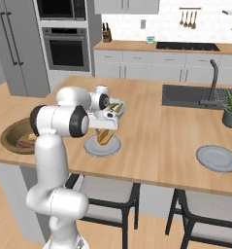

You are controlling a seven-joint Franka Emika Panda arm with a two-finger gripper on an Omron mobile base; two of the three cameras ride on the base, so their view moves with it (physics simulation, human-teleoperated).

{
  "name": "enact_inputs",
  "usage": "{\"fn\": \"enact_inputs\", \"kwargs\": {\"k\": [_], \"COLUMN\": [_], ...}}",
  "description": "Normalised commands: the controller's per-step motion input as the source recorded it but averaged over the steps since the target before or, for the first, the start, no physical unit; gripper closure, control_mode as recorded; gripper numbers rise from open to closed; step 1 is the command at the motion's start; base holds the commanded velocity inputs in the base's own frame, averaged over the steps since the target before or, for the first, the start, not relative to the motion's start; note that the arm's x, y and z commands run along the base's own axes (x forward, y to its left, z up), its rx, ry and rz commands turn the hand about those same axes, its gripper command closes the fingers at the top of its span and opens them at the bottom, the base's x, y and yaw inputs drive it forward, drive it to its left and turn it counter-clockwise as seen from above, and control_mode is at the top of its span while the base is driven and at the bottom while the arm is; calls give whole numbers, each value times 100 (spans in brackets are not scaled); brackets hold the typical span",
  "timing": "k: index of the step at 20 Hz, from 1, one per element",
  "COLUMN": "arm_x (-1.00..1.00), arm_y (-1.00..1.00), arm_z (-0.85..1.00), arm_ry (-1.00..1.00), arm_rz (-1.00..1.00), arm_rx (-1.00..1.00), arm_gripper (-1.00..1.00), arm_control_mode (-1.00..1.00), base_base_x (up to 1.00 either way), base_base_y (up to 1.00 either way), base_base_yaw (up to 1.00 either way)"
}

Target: Place one bun and one sausage from the bowl on each plate.

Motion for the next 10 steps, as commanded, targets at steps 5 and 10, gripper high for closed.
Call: {"fn": "enact_inputs", "kwargs": {"k": [5, 10], "arm_x": [2, 0], "arm_y": [-19, -8], "arm_z": [-31, -50], "arm_ry": [13, -1], "arm_rz": [7, 4], "arm_rx": [0, 0], "arm_gripper": [100, 100], "arm_control_mode": [-100, -100], "base_base_x": [0, 0], "base_base_y": [0, 0], "base_base_yaw": [0, 0]}}
